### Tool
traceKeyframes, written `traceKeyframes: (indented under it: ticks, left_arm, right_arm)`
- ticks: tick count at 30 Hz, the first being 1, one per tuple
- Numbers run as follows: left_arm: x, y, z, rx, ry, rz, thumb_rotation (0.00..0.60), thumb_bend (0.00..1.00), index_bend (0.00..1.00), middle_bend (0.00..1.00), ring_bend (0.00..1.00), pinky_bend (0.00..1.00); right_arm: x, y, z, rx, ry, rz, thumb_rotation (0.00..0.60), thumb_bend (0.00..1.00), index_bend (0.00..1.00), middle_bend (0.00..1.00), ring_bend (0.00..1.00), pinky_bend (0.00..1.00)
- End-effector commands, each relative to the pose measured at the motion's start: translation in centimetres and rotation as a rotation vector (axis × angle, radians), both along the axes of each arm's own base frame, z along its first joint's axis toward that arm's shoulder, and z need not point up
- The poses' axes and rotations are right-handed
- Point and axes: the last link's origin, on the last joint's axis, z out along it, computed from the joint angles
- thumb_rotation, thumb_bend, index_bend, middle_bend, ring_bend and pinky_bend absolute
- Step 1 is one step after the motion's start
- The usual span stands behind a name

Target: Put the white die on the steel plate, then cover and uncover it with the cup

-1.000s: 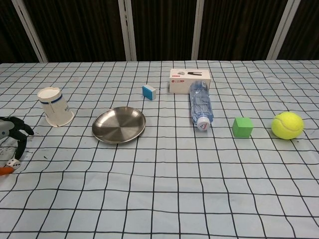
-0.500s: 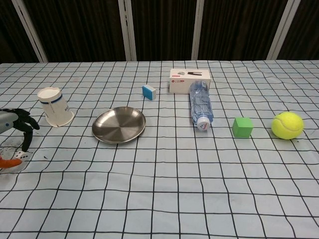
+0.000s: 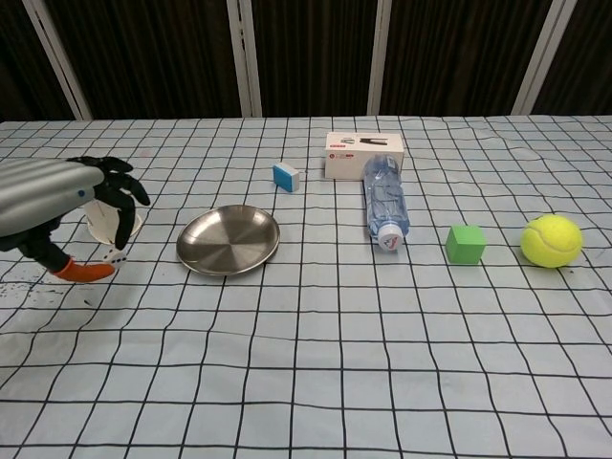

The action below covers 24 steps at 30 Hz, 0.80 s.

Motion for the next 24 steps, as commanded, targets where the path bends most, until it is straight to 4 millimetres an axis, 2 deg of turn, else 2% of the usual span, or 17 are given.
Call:
traceKeyframes:
  ticks: [1,3,11,16,24]
  left_arm:
    - [2.9,1.3,-1.6,-0.002,0.01,-0.056,0.6,0.53,0.61,0.19,0.0,0.06]
    - [3.9,2.4,-2.4,0.018,0.038,-0.071,0.6,0.53,0.61,0.19,0.0,0.06]
    - [5.8,5.9,-5.5,0.045,0.11,-0.048,0.6,0.53,0.61,0.19,0.0,0.06]
    - [6.1,7.5,-6.6,0.066,0.127,-0.039,0.6,0.53,0.61,0.2,0.0,0.06]
    - [6.5,8.8,-7.0,0.095,0.113,-0.043,0.6,0.53,0.61,0.19,0.0,0.06]
  right_arm:
    - [0.0,0.0,0.1,-0.002,-0.003,-0.001,0.6,0.04,0.16,0.12,0.12,0.02]
    - [-0.1,0.0,0.2,-0.005,-0.004,-0.003,0.6,0.04,0.16,0.12,0.12,0.02]
    - [-0.2,-0.1,-0.3,0.02,0.002,-0.005,0.6,0.04,0.16,0.12,0.12,0.02]
    - [-0.3,-0.1,0.0,0.007,0.001,-0.01,0.6,0.04,0.16,0.12,0.12,0.02]
    - [-0.4,-0.1,0.0,0.007,-0.007,-0.012,0.6,0.04,0.16,0.12,0.12,0.02]
